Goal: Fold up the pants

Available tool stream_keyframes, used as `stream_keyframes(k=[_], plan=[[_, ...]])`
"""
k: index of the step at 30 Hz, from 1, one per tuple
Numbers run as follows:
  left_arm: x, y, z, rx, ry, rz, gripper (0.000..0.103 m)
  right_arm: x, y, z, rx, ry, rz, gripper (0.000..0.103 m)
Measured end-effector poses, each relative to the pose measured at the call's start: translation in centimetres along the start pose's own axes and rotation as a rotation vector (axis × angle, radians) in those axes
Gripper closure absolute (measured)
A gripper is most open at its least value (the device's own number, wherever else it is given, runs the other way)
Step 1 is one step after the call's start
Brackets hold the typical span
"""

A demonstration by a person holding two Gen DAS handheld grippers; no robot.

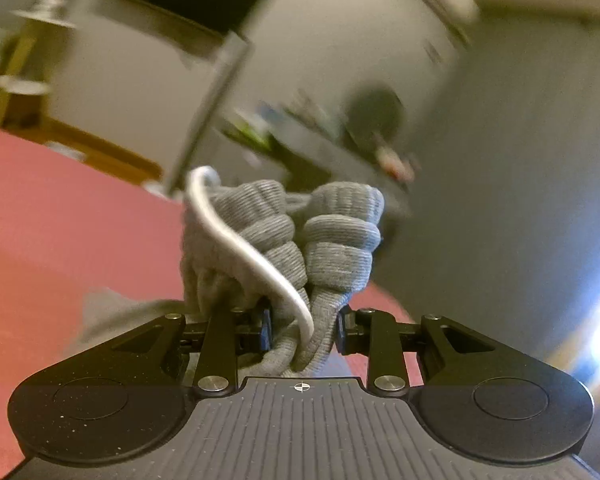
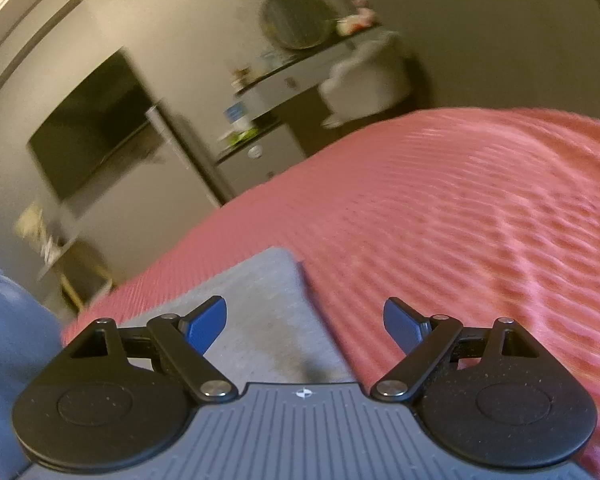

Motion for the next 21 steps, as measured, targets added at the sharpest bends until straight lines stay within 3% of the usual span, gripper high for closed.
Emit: stream_keyframes(k=[3, 5, 7, 9, 10, 11, 14, 17, 19, 21], plan=[[-6.0, 6.0, -5.0, 0.023, 0.170, 0.116, 0.068, 0.1, 0.1, -1.7, -0.018, 0.077, -0.001, 0.017], [-10.3, 10.0, -6.4, 0.083, 0.220, 0.217, 0.063, 0.0, 0.5, -2.4, -0.017, 0.105, 0.005, 0.017], [-14.5, 13.4, -6.7, 0.163, 0.303, 0.371, 0.060, -0.2, 0.9, -2.8, -0.019, 0.105, 0.021, 0.017], [-15.9, 12.7, -7.7, 0.182, 0.439, 0.335, 0.056, -0.3, 1.4, -3.1, -0.014, 0.105, 0.034, 0.017], [-15.6, 11.8, -8.0, 0.172, 0.476, 0.322, 0.044, -0.3, 1.4, -3.3, -0.009, 0.109, 0.033, 0.017], [-15.0, 11.1, -7.8, 0.158, 0.459, 0.336, 0.027, -0.3, 1.6, -3.5, -0.002, 0.117, 0.028, 0.017], [-11.8, 7.3, -5.0, 0.062, 0.236, 0.329, 0.010, -0.3, 2.2, -4.2, 0.011, 0.161, 0.035, 0.017], [-9.1, 3.1, -1.2, -0.019, 0.014, 0.282, 0.006, -0.5, 2.9, -4.4, 0.032, 0.185, 0.056, 0.017], [-8.3, 1.3, 1.6, 0.041, -0.070, 0.246, 0.006, -0.6, 2.9, -4.3, 0.040, 0.194, 0.056, 0.017], [-9.0, -0.5, 4.7, 0.158, -0.108, 0.230, 0.006, -0.5, 2.9, -4.2, 0.069, 0.212, 0.053, 0.017]])
Point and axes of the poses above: each gripper's, at about its wrist camera, not at the fingertips, and y roughly the way its jaws point, z to its left, x to its top, the point moved 2 cm from there along y, roughly the way its jaws point, and after that the axes turned 3 degrees about -y, right-handed, at the moved point
